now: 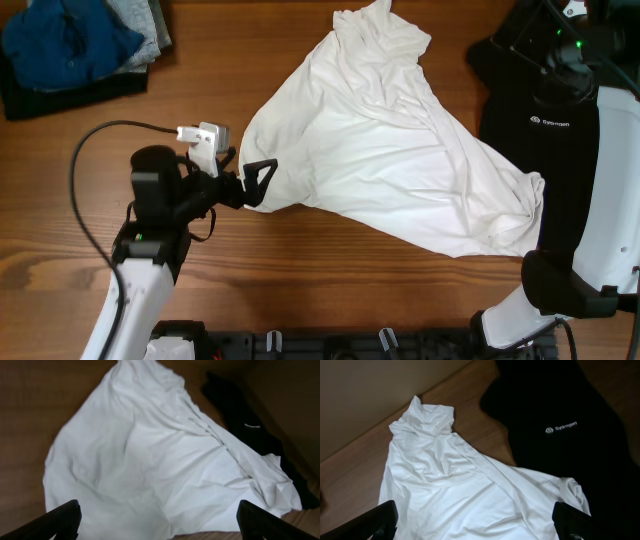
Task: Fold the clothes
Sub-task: 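Grasp the T-shirt's left corner with the left gripper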
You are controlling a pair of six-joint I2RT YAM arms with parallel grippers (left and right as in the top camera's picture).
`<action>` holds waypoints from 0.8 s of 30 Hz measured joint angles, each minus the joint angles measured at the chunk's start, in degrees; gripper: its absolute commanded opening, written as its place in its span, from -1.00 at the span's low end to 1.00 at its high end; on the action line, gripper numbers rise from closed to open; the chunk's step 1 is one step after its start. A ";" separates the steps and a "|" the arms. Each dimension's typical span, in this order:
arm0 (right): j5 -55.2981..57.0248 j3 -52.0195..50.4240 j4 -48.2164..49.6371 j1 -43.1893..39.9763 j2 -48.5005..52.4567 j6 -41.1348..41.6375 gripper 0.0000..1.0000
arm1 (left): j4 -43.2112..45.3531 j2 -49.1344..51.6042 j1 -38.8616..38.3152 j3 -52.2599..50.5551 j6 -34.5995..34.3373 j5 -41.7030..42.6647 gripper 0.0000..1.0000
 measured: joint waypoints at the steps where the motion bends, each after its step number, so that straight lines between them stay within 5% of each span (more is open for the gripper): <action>1: 0.00 0.00 0.02 0.00 0.00 -0.02 0.99 | -0.92 1.22 0.00 0.66 -1.22 -0.28 0.99; 7: 0.00 -0.90 2.29 0.02 0.00 -0.04 0.99 | -18.45 6.12 -0.02 12.48 -9.62 -9.84 0.99; 24: -0.26 -7.34 4.76 0.02 0.24 -1.09 1.00 | -22.03 8.90 -0.11 14.62 -12.66 -17.84 0.99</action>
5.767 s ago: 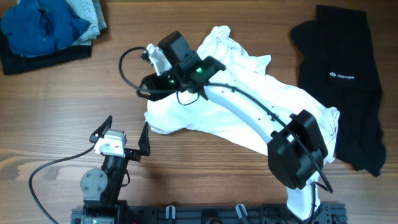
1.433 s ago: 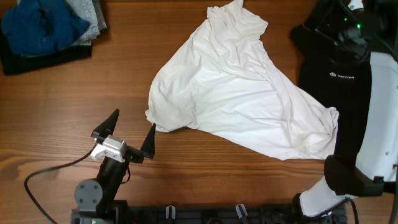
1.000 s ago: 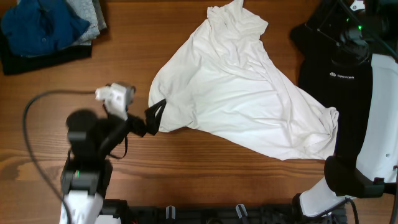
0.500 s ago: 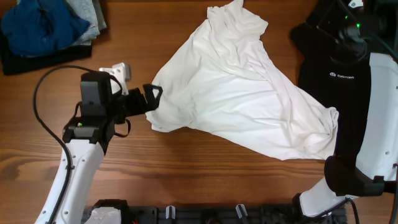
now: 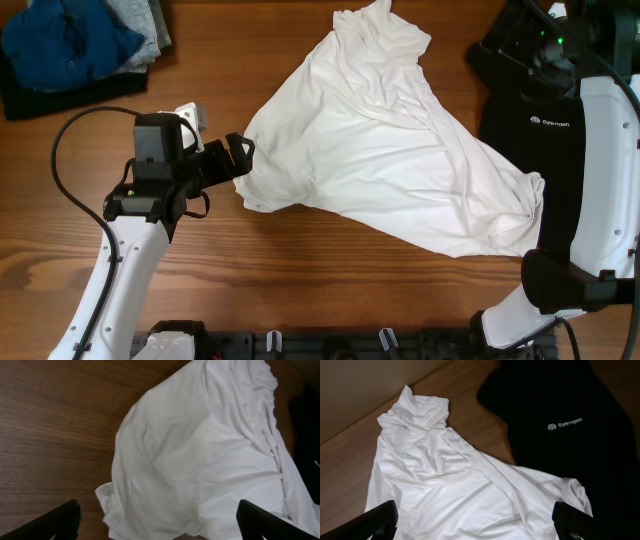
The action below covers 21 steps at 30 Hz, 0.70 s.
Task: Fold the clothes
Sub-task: 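Grasp the T-shirt's left corner with the left gripper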
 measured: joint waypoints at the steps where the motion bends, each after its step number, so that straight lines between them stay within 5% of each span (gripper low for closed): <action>1: -0.02 -0.02 0.20 -0.02 -0.02 -0.02 0.99 | -0.33 0.09 -0.02 0.00 -0.17 -0.37 0.99; 16: -2.64 -0.02 1.75 -0.02 0.00 -0.24 1.00 | -3.19 12.85 -3.96 0.09 -5.62 -5.35 0.98; 21: -2.86 -0.02 1.73 -0.02 0.00 -0.24 0.99 | -1.99 16.59 -6.10 0.09 -6.08 -5.49 0.79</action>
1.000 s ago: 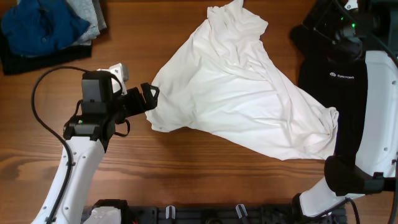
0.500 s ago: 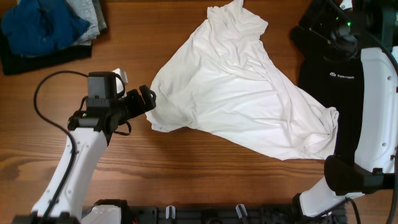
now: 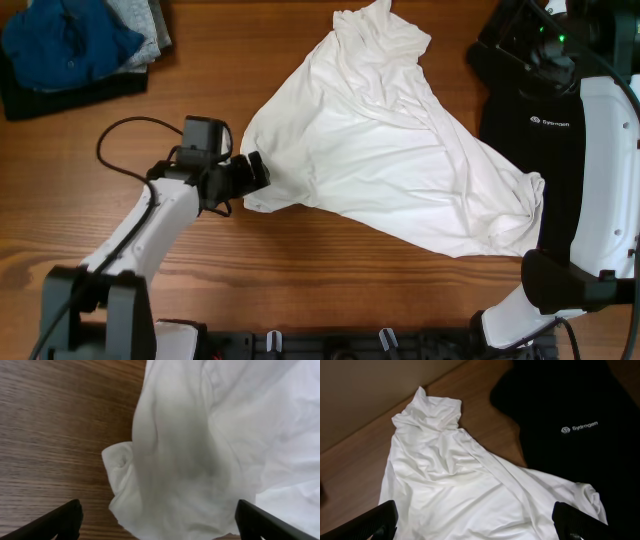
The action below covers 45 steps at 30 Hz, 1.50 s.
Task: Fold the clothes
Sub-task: 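Grasp the T-shirt's left corner with the left gripper, then pull the T-shirt corner left with the left gripper to spread it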
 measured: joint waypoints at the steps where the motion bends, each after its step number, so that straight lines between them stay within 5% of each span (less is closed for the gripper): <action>1: -0.04 0.00 -0.02 0.00 0.00 0.00 0.99 | 0.09 0.68 -0.20 0.00 -0.09 -0.02 0.70; 4: -0.15 0.00 -0.66 0.00 -0.02 0.00 0.99 | 0.11 1.99 -0.22 0.00 -0.22 -0.22 0.50; 16: -1.44 0.00 -2.01 0.09 0.00 -0.02 0.99 | 0.09 4.09 -0.22 0.00 -0.52 -1.16 0.31; 18: -1.51 0.00 -2.01 0.09 0.00 0.00 0.99 | 0.11 4.68 -0.22 0.00 -0.59 -1.64 0.04; 22: -1.66 0.00 -2.03 0.13 0.00 0.00 1.00 | 0.74 5.16 -0.22 0.00 -0.94 -2.56 -0.92; 37: -3.21 0.00 -2.19 2.51 2.75 -0.02 0.99 | 10.32 5.16 1.92 0.02 -2.86 -7.19 -0.92; 45: -3.78 -0.04 -2.16 6.95 6.10 -1.09 0.99 | 4.28 5.20 25.18 0.07 -8.68 -12.22 -0.92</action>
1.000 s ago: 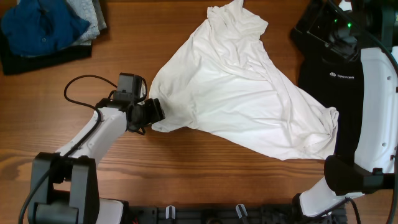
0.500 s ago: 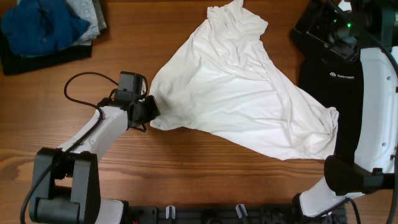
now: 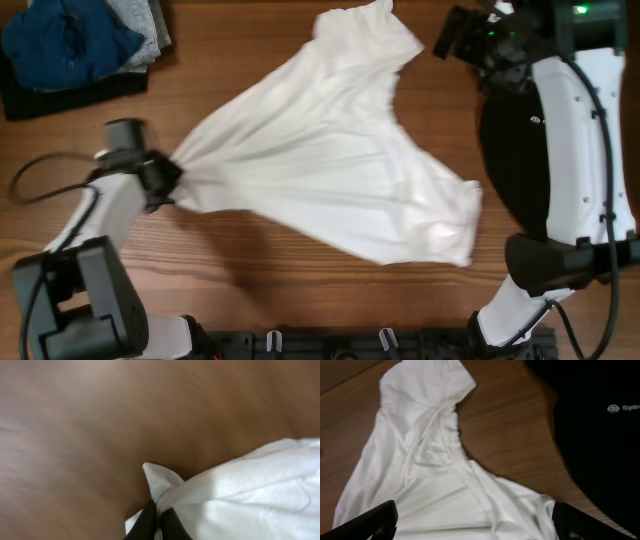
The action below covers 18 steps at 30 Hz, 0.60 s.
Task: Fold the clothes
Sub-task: 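Pull the T-shirt corner left with the left gripper to spread it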
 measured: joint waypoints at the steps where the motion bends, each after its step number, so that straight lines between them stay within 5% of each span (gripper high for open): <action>1: -0.02 -0.02 0.00 0.74 0.44 -0.07 1.00 | -0.79 0.00 2.80 0.09 -0.59 -0.20 -0.92; 13: -0.46 -0.04 -4.74 7.85 9.77 -7.13 0.89 | -10.67 0.00 23.23 0.20 -9.92 2.01 -0.83; 14: -0.46 -0.17 -5.18 8.48 10.78 -7.45 0.89 | -10.69 0.00 24.11 0.20 -10.32 3.28 -0.56; 15: -0.50 -0.48 -5.20 9.11 11.65 -7.93 0.89 | -10.69 0.00 24.59 0.20 -10.56 4.42 -0.02; 16: -0.52 -1.01 -5.25 9.86 12.52 -8.20 0.89 | -10.69 0.00 24.96 0.20 -10.71 5.79 0.89; 18: -0.55 -1.84 -5.42 11.30 13.33 -8.61 0.91 | -10.69 0.00 25.05 0.20 -11.39 8.26 0.99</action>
